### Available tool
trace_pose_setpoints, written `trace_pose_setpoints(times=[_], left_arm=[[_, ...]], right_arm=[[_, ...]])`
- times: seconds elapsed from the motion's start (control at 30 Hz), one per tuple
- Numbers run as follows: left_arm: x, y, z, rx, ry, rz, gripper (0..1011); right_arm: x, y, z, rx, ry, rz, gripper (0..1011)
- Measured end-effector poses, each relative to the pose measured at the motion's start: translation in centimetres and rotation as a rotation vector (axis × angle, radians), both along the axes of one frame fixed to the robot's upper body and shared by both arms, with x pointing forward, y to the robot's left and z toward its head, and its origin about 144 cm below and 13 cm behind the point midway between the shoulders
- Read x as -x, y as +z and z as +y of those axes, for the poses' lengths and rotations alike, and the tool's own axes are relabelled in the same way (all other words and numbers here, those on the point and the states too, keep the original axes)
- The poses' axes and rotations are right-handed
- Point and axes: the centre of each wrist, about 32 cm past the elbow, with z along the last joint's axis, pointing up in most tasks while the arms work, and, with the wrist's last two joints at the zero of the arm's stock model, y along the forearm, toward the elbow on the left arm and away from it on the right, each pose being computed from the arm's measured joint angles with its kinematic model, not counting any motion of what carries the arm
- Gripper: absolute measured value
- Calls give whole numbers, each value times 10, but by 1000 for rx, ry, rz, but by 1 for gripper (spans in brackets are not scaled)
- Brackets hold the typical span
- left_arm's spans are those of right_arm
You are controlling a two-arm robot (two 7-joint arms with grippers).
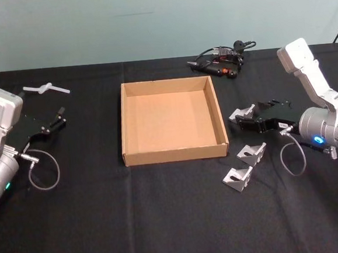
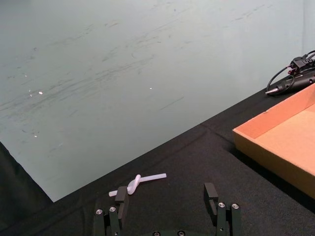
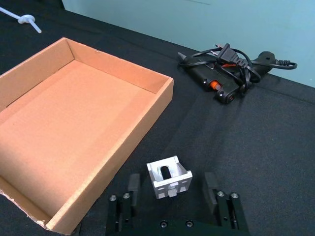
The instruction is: Use one hand to pick up the angle iron from the table and place it into the box.
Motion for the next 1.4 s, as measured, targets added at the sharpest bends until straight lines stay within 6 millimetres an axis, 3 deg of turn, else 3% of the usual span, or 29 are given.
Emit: trace_pose_setpoints(times=[0.1,0.27,0.37,0.47,0.8,1.17,1.4], left_arm=[[0,0,0,0,0,0,1005],[0,0,0,0,0,0,1005],[0,0,0,0,0,0,1005],[0,0,0,0,0,0,1005],[0,0,0,0,0,0,1005],[0,0,0,0,0,0,1005],[0,0,0,0,0,0,1005]], right_arm=[[0,0,0,-1,-1,0,736],[0,0,0,-2,-2,1,632],[0,0,0,-2,-2,1,489],[0,0,0,-2,-3,1,445],[5,8,2,-1,-13,-16,445],[13,60,12,-46,-12,-94,445],[1,84,41,-89,48,-109,445]])
